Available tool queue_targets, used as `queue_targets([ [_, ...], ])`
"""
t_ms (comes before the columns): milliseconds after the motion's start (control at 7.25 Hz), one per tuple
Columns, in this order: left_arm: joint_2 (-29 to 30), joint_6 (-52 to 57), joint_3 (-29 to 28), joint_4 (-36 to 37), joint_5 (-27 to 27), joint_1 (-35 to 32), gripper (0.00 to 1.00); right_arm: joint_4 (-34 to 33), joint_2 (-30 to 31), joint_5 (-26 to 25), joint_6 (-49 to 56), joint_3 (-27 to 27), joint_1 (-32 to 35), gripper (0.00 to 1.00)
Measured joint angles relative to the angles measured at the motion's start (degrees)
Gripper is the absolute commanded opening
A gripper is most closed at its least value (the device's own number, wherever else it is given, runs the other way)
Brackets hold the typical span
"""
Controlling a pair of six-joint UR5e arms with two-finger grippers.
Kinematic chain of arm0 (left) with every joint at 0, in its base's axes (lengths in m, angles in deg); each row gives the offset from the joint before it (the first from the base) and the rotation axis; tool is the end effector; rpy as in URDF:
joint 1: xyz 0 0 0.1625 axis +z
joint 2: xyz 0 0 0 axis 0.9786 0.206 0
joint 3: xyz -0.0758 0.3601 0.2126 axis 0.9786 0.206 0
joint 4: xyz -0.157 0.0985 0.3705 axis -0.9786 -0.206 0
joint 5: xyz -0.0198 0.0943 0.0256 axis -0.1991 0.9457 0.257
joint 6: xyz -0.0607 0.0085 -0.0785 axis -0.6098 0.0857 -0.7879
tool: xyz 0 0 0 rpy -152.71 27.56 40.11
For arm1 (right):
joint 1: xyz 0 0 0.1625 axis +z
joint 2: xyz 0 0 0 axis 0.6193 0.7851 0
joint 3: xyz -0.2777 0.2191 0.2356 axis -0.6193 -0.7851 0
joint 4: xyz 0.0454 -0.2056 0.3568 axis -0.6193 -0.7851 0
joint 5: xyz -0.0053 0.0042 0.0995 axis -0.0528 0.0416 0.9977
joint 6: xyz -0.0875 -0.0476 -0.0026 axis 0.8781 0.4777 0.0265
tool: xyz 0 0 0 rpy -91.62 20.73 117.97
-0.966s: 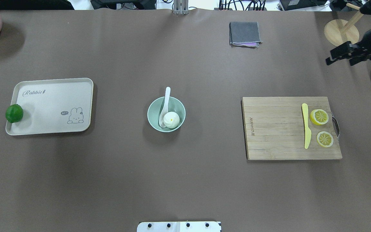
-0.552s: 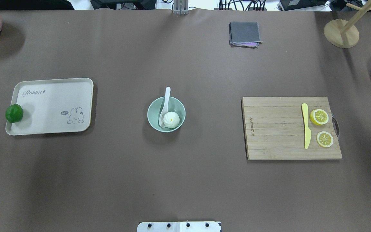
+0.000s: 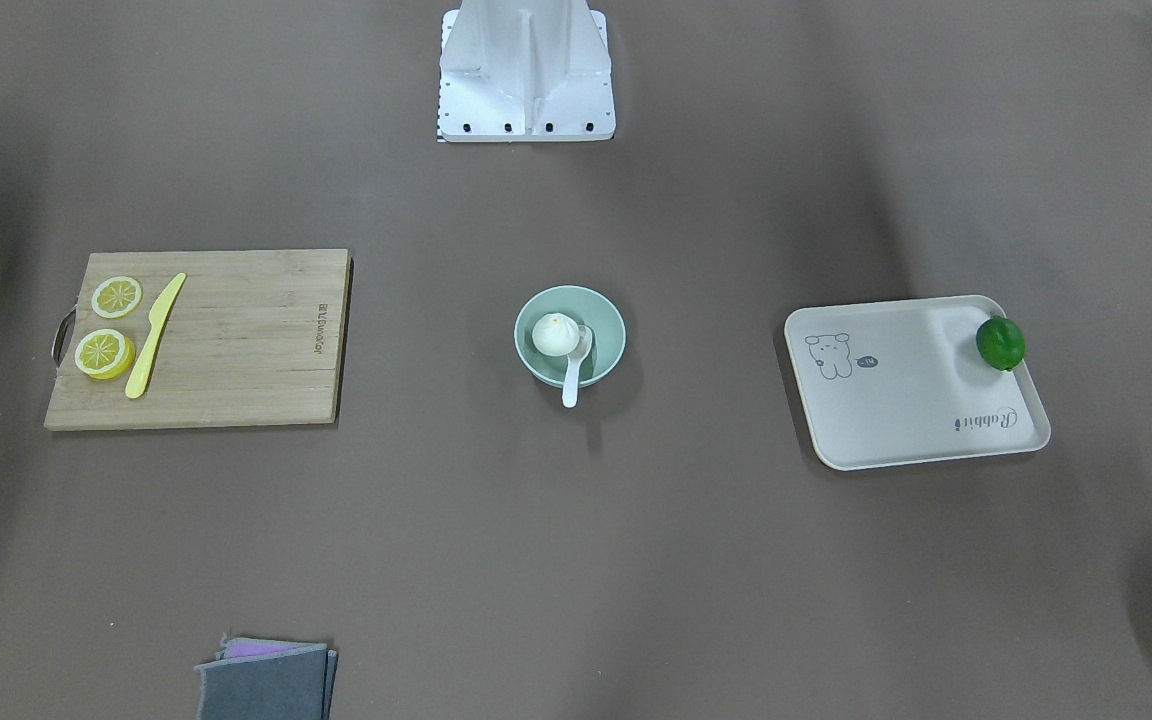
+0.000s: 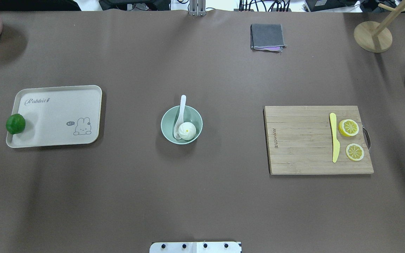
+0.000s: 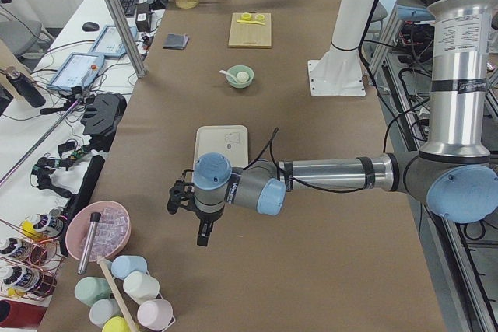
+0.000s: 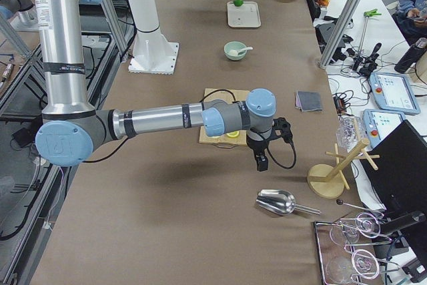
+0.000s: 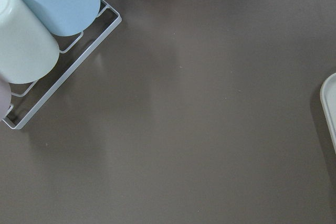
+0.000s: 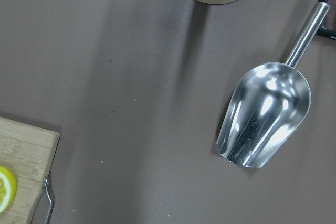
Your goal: Put spoon and bun in bowl
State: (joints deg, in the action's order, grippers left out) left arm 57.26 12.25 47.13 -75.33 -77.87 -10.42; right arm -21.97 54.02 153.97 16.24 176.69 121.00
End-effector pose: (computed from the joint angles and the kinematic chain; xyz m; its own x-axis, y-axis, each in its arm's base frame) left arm -0.0535 -0.4872 0.6656 0.7326 0.1147 -0.6709 0.0314 0.9790 0.2016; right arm 0.0018 -0.5255 0.5797 0.7328 -0.2424 0.6357 0.1101 0.9643 0.2408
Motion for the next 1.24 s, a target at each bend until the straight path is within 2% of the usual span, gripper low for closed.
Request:
queue_targets([
  [966, -0.8, 0.3, 0.5, 0.1, 0.1, 0.4, 0.99, 0.6, 4.4, 0.2, -0.8, -0.1, 0.0, 1.00],
  [1241, -1.1, 0.3, 0.9, 0.0, 0.0, 0.5, 0.99, 0.6, 4.7, 2.6, -0.8, 0.6, 0.0, 1.00],
])
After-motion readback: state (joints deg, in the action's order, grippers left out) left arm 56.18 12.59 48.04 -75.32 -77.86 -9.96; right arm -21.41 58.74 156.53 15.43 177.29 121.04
